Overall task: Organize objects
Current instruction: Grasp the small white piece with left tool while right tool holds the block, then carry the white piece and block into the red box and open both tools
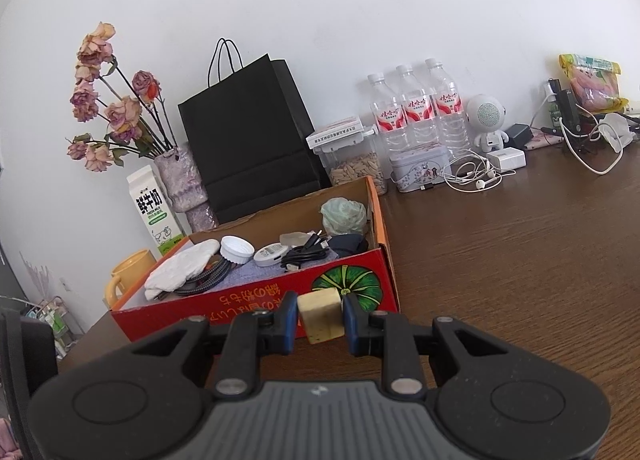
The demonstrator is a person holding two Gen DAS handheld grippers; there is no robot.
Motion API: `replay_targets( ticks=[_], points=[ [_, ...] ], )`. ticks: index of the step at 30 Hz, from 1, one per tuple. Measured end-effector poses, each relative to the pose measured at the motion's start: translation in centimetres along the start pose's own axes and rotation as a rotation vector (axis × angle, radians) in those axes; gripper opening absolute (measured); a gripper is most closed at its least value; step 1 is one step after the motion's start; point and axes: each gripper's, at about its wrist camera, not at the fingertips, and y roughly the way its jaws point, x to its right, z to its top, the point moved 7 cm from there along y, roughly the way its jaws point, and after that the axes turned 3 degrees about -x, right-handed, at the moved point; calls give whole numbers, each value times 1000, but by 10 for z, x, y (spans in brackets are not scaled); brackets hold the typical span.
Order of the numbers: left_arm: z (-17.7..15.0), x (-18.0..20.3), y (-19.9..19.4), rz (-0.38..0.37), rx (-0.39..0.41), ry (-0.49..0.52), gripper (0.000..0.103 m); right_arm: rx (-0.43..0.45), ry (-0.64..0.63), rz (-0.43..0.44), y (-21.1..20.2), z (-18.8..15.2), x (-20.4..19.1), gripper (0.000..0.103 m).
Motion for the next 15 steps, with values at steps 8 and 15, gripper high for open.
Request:
replay_targets(
  ticks=[8, 15],
  points=[
    [-2, 18, -13, -115, 64, 51, 28, 0, -2, -2, 0, 0, 0, 23],
    [8, 12, -36, -75, 208, 4, 28, 8, 0, 6, -1, 2, 1, 23]
  ],
)
